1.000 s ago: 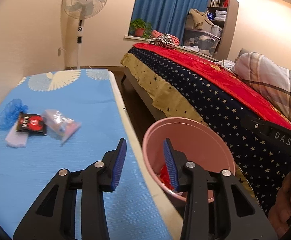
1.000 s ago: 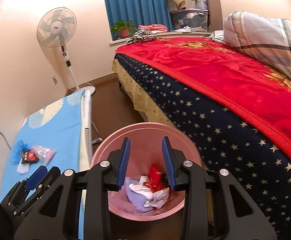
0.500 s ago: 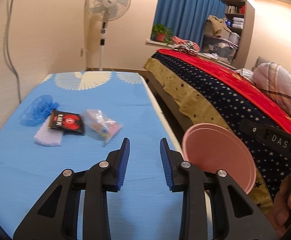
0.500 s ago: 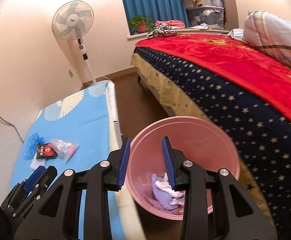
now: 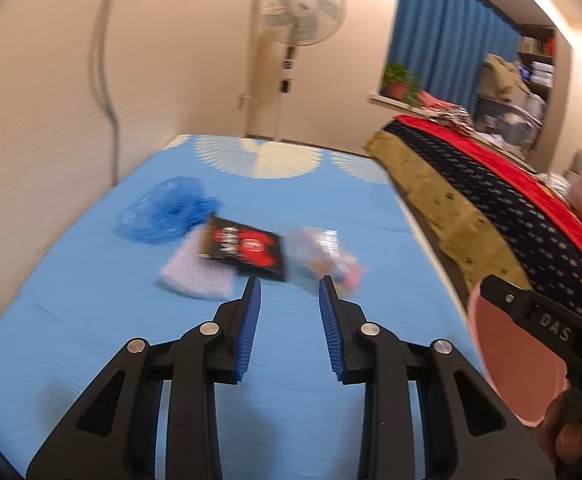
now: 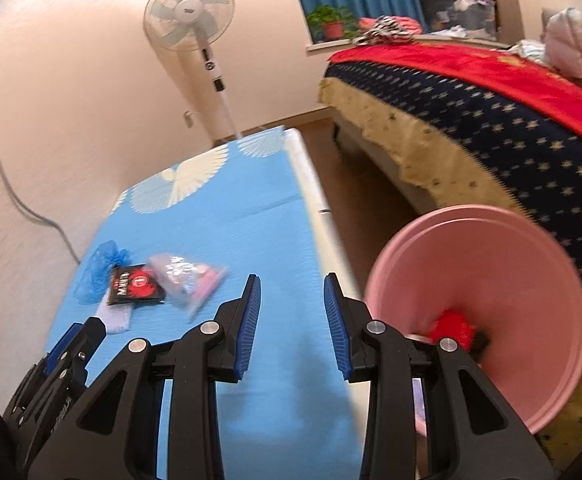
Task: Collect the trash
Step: 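Move both tools back to the mattress toward the clear plastic bag, then grasp the clear plastic bag with the right gripper while the left gripper grasps the white foam net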
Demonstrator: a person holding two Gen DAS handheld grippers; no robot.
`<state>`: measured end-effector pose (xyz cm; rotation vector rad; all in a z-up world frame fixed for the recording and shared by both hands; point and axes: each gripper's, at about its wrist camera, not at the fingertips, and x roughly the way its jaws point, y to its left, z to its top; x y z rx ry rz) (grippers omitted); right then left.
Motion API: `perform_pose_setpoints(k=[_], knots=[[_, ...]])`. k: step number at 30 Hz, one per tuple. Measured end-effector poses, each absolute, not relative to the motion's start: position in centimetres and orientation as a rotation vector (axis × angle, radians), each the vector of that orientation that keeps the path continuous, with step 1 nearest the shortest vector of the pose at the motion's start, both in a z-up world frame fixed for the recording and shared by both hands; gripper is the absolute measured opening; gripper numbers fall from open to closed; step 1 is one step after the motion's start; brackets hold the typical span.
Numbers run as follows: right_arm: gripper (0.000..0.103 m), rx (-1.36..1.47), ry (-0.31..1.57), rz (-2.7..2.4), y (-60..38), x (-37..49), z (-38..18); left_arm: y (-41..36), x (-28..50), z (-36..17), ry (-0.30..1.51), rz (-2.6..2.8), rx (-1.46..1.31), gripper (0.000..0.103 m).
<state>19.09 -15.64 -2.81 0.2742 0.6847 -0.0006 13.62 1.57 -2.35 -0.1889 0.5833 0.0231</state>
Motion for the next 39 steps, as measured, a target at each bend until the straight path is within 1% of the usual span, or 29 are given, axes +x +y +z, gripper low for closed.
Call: perform_pose_setpoints(k=[13, 16, 17, 20, 21, 23, 27, 28, 29, 30, 31, 33, 39], knots=[[0.034, 0.295, 0.801, 0.172, -9.8, 24.5, -7.2, 7.2, 16.4, -4.3, 0.620, 0.236, -0.276, 0.030], [0.034, 0.282, 0.829, 0.179, -9.1, 25.2, -7.9, 8.8, 17.3, -4.8, 0.643, 0.264, -0.314, 0.033], [0.034, 0.274, 0.841, 0.175, -8.8, 25.4, -8.2, 9.2, 17.7, -5.0, 0.659, 0.260, -0.334, 0.038], [0.028, 0.263, 0.866, 0.155, -8.6, 25.8, -8.7, 9.6, 18.8, -5.6, 0.700, 0.243, -0.368, 0.039], [0.020, 0.265, 0.868, 0.153, -8.5, 25.9, -8.7, 9.6, 19.0, -5.8, 0.708, 0.238, -0.373, 0.039], [0.009, 0.265, 0.887, 0.156, -8.4, 26.2, -9.0, 9.5, 19.3, -6.0, 0.724, 0.227, -0.374, 0.039], [0.004, 0.268, 0.889, 0.154, -8.6, 26.2, -9.0, 9.5, 19.8, -6.6, 0.760, 0.207, -0.387, 0.039], [0.003, 0.270, 0.885, 0.145, -8.6, 26.1, -9.0, 9.6, 19.7, -6.6, 0.761, 0.200, -0.397, 0.038], [0.003, 0.272, 0.882, 0.138, -8.7, 25.9, -9.0, 9.7, 19.7, -6.7, 0.763, 0.192, -0.406, 0.035], [0.003, 0.273, 0.881, 0.134, -8.8, 25.8, -8.9, 9.8, 19.8, -6.8, 0.765, 0.186, -0.411, 0.027], [0.002, 0.272, 0.880, 0.136, -8.8, 25.6, -8.8, 9.9, 19.8, -6.9, 0.768, 0.179, -0.416, 0.024], [0.002, 0.263, 0.870, 0.140, -8.9, 25.3, -8.3, 9.9, 19.7, -6.8, 0.762, 0.167, -0.423, 0.010], [0.002, 0.251, 0.823, 0.128, -9.7, 24.0, -6.1, 9.5, 18.0, -5.2, 0.701, 0.176, -0.392, 0.010]])
